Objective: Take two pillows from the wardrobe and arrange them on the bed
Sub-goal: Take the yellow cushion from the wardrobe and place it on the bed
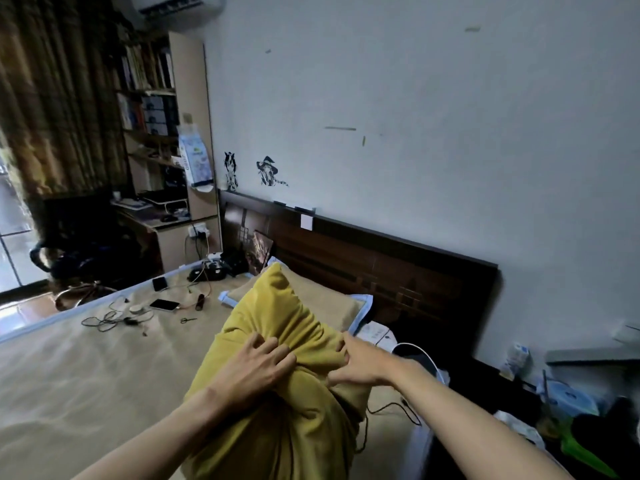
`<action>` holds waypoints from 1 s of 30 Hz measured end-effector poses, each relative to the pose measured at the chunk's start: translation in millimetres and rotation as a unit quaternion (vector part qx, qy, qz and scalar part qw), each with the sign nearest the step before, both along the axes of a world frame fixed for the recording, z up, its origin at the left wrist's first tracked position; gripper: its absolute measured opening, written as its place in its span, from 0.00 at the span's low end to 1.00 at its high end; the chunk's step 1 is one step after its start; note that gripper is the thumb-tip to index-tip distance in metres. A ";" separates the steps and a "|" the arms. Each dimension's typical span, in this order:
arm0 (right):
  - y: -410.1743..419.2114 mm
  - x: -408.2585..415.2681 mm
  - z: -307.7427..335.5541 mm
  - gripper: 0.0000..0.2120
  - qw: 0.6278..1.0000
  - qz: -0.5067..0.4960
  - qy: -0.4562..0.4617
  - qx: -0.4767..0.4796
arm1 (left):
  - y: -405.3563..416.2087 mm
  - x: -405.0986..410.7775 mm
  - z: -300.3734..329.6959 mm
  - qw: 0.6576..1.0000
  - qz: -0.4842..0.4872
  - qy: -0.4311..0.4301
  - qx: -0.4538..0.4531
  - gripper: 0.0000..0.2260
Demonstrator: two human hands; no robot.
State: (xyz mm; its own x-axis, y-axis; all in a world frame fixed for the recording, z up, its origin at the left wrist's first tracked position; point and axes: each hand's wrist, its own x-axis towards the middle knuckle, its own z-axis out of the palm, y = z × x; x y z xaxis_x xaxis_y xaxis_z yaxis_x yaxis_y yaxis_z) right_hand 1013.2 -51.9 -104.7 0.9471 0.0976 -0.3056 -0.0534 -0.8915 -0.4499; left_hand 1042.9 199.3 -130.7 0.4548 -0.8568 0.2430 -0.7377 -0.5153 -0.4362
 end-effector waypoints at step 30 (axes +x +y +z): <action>-57.5 556.2 -12.6 0.31 0.966 0.119 -0.228 -0.010 | -63.6 459.8 -1.0 0.986 0.054 0.116 0.108 0.12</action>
State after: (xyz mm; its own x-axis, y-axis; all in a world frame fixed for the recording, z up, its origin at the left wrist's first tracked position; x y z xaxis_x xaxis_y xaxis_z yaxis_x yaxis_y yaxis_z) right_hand 1569.3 -109.3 -117.3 0.9354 0.3274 0.1339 0.3537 -0.8630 -0.3609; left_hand 1502.7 135.6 -131.7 0.5685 -0.8203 -0.0620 -0.7762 -0.5099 -0.3708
